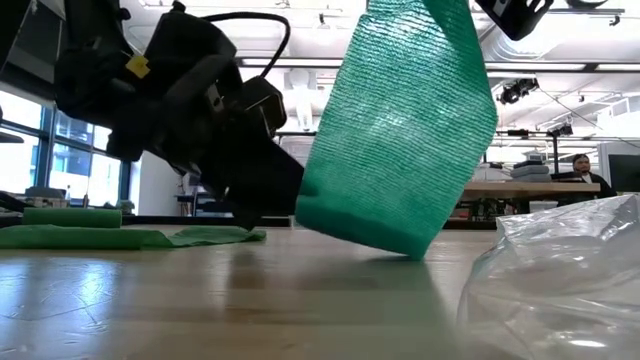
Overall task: Roll bandage
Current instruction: Roll the blue bandage
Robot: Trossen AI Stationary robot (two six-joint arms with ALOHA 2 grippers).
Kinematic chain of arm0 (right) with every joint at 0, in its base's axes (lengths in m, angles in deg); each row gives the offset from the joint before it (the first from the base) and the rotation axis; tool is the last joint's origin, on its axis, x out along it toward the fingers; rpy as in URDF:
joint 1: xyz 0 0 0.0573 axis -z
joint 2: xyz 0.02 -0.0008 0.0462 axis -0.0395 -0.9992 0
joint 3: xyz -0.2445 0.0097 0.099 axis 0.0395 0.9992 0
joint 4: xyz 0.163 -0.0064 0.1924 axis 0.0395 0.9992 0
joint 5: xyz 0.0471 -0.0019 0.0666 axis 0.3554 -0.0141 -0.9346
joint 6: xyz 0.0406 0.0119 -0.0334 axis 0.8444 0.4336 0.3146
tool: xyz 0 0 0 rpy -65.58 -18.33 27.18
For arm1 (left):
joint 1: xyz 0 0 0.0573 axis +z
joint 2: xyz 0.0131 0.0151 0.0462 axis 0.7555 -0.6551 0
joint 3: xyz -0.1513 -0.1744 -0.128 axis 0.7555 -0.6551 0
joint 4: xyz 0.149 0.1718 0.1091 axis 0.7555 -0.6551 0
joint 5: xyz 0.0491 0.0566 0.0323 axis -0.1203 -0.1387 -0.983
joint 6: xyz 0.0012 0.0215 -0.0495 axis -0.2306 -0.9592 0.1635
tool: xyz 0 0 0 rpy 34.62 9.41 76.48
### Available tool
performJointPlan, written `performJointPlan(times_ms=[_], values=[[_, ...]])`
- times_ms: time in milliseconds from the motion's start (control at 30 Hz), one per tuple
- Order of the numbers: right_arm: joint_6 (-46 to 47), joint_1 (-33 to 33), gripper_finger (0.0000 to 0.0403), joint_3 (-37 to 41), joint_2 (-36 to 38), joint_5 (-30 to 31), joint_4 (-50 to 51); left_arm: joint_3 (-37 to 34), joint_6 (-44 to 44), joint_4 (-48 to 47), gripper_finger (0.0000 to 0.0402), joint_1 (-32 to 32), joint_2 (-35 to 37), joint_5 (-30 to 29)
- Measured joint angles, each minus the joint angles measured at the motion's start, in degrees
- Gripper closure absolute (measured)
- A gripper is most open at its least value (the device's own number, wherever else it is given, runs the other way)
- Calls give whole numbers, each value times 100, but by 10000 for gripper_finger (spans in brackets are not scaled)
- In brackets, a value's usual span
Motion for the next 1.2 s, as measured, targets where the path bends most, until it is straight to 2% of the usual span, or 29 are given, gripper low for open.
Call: performJointPlan(times_ms=[500, 767, 900, 1033, 1200], values=[[10, -26, 403, 0, 0, -20, 15, -8, 90, 195, 242, 159, 0, 294], [-11, -26, 403, 0, 0, -20, 37, -7, -245, 68, 242, 133, 0, 861], [-86, -15, 403, 2, 115, -15, 34, -7, -501, -94, 242, 75, 0, 832], [-183, 87, 403, 2, 243, 50, 18, -4, -921, -239, 242, -53, 2, 541], [-278, 511, 403, 2, 275, -89, 32, -2, -1147, -475, 242, -158, 2, 288]])
